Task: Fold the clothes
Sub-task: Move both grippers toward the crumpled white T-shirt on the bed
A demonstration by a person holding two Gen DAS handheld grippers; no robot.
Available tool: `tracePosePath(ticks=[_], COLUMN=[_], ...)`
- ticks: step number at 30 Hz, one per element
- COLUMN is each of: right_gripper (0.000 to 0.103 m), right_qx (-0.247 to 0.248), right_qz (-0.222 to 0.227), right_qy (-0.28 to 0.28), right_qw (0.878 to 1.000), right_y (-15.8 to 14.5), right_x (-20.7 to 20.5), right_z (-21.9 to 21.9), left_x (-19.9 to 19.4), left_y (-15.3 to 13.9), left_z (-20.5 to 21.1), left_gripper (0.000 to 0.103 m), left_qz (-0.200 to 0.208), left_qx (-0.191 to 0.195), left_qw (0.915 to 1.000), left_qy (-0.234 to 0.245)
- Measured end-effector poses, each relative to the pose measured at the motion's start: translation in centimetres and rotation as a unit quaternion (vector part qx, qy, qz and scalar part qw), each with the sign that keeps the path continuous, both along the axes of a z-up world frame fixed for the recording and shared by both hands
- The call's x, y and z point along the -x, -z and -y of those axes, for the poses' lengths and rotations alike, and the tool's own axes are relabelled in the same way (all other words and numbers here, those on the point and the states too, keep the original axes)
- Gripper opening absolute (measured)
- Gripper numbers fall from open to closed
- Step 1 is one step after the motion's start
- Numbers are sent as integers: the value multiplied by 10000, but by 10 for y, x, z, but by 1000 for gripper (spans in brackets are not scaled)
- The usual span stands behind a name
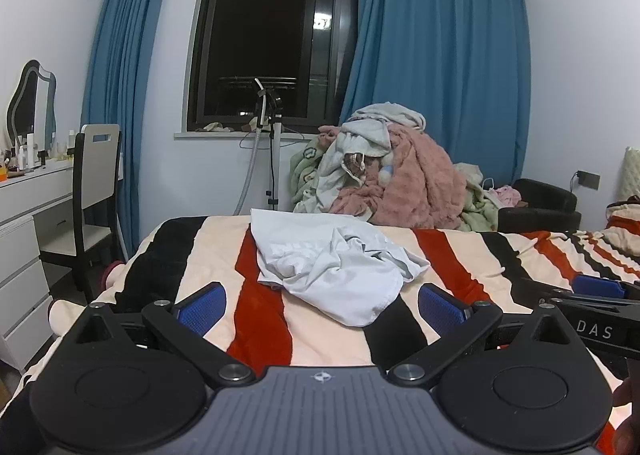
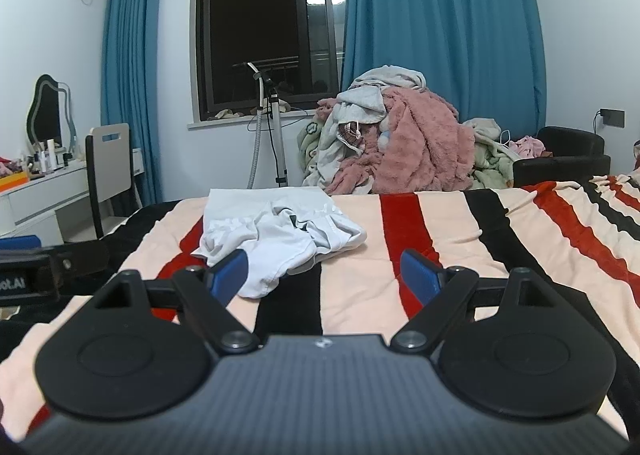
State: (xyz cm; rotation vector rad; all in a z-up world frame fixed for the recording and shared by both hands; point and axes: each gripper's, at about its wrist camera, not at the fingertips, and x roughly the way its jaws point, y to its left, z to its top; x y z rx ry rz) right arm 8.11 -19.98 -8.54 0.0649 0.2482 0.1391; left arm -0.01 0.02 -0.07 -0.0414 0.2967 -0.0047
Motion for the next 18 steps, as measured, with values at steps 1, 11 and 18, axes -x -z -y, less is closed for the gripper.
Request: tracePosePath(ticks=[1,11,18], right_gripper=[85,85,85], right_qx=[2,113,108], right_qz=[-3,-25,-76], right_qy=[10,107,134], right_qw=[10000,9999,9998], right_y=[0,4,5], right_x=[0,-2,-3], right_z=[0,-4,-2], left_x=[0,0,-5], left_y=[2,22,23], left_z=[-1,-4,-3], left_gripper=[103,103,103], left_qz=[9,74,-21], left_qx=[-11,-78,-25], left_qw=[10000,9999,10000], left_qy=[1,11,-45])
